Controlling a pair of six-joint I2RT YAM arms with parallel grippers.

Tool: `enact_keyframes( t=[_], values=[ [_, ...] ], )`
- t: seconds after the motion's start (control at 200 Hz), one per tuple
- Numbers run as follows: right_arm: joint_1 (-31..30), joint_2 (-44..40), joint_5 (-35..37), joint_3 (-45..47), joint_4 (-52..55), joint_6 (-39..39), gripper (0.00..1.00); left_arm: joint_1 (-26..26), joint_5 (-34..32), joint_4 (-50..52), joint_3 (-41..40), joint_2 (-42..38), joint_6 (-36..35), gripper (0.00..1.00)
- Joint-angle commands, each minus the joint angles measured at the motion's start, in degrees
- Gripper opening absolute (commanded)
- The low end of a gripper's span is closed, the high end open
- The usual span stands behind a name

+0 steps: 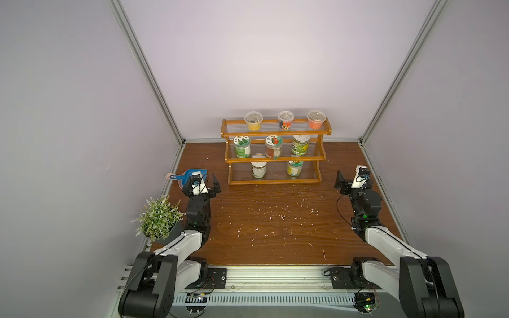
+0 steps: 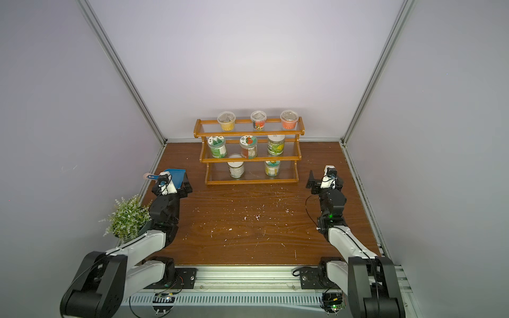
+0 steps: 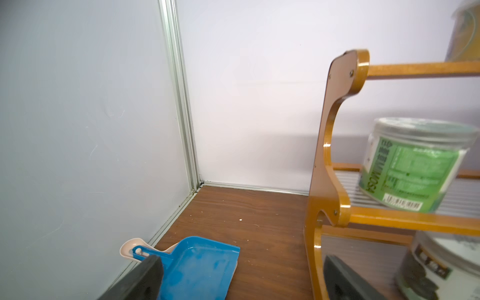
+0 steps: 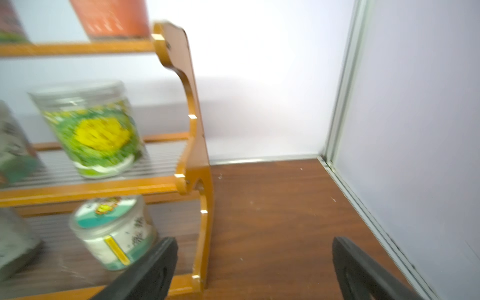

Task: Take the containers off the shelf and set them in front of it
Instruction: 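Pick up a container from the shelf.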

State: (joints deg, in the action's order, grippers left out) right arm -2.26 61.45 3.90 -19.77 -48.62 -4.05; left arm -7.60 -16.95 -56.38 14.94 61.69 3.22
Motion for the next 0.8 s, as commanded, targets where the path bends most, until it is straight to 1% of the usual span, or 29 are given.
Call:
enact_keyframes(
  t=[0.0, 0.04, 0.07, 0.15, 0.2, 0.27, 0.285, 0.315, 0.37, 0.45, 0.53, 0.625, 0.791],
  values=[
    [-0.64, -3.04, -10.13, -6.13, 12.49, -3.12, 1.0, -2.34, 0.42, 21.04, 6.54, -4.78, 6.64, 1.0],
    [-0.6, -4.02, -12.62, -8.52, 16.02, -3.22, 1.0, -2.59, 3.28, 25.96, 9.1, -6.25, 9.9, 1.0],
    [-0.68, -4.78, -13.83, -10.31, 18.67, -3.38, 0.99, -2.64, 7.22, 28.89, 10.75, -7.29, 11.3, 1.0],
    [-0.64, -5.72, -17.47, -15.38, 24.53, -3.31, 1.0, -2.87, 14.6, 35.33, 15.04, -9.3, 17.6, 1.0],
    [-0.65, -5.2, -20.01, -19.37, 28.35, -3.2, 1.0, -2.86, 18.78, 39.12, 17.85, -9.81, 21.27, 1.0],
    [-0.59, -3.34, -21.74, -25.36, 33.28, -2.75, 1.0, -2.9, 24.69, 43.44, 22.17, -9.63, 25.61, 1.0],
    [-0.61, -2.9, -23.77, -26.83, 34.2, -2.53, 1.0, -2.87, 25.85, 44.1, 23.08, -9.51, 26.65, 1.0],
    [-0.56, -1.89, -25.52, -29.21, 35.31, -2.45, 0.99, -2.95, 28.41, 44.5, 24.5, -9.17, 28.79, 1.0],
    [-0.55, 0.47, -27.87, -33.77, 36.63, -2.43, 1.0, -2.95, 33.24, 44.35, 27.21, -8.26, 32.65, 1.0],
    [-0.6, 4.72, -29.74, -40.57, 38.38, -1.67, 1.0, -3.66, 39.23, 41.56, 30.48, -6.27, 37.98, 1.0],
    [-0.55, 9.59, -31.94, -47.85, 40.9, -1.31, 0.99, -5.94, 39.94, 40.85, 34.26, -4.4, 39.73, 1.0],
    [-0.55, 15.42, -34.4, -56.48, 43.65, -1.28, 1.0, -7.43, 41.65, 39.44, 37.69, -1.41, 41.83, 1.0],
    [-0.66, 25.23, -33.13, -69.32, 52.1, 2.13, 1.0, -8.17, 43.44, 38.1, 42.51, 2.99, 43.89, 1.0]
  ],
)
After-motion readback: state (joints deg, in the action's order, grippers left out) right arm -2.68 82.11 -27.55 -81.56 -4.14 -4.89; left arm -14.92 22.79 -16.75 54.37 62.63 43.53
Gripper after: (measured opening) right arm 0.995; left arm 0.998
